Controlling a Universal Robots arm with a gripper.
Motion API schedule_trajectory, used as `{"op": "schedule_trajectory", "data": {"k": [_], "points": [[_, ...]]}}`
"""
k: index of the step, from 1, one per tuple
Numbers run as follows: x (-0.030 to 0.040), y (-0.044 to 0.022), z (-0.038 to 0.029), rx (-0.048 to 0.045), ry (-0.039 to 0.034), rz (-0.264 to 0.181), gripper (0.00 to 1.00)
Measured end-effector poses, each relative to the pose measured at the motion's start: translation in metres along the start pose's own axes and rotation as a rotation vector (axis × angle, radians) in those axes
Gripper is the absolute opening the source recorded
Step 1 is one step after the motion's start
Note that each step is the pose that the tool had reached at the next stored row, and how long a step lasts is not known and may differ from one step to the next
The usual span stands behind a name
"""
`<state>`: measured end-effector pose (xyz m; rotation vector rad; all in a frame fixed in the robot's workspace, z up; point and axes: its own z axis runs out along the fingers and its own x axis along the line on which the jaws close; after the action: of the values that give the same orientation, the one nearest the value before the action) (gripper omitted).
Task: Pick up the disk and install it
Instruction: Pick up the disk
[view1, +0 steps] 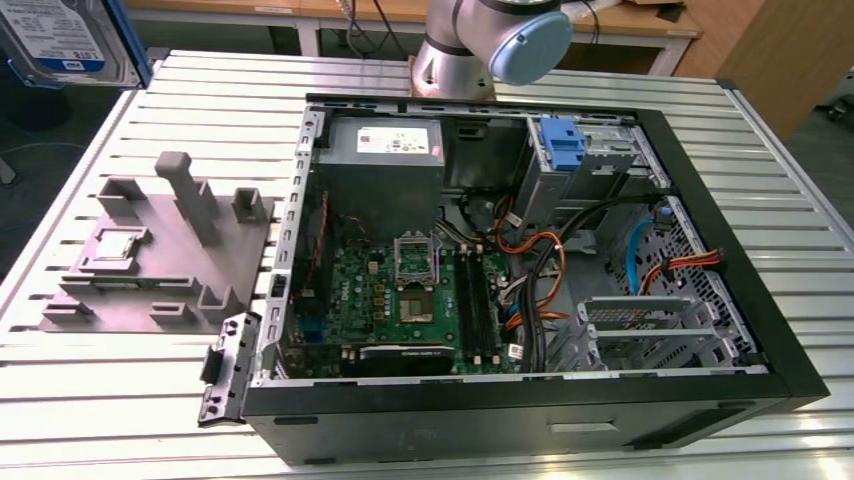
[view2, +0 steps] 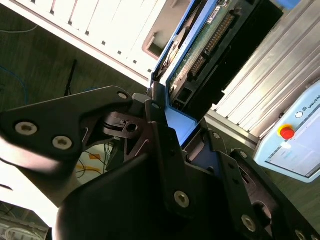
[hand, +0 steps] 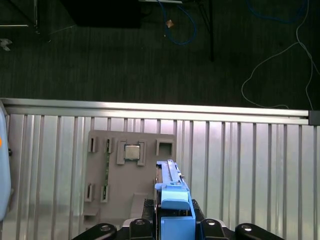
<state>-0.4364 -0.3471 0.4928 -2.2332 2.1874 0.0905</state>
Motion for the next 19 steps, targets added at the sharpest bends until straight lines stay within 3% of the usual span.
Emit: {"op": "schedule_trajectory", "data": {"k": [19], "points": [[0.0001, -0.005, -0.0001, 0.0001, 0.0, 0.0, 0.37]]}}
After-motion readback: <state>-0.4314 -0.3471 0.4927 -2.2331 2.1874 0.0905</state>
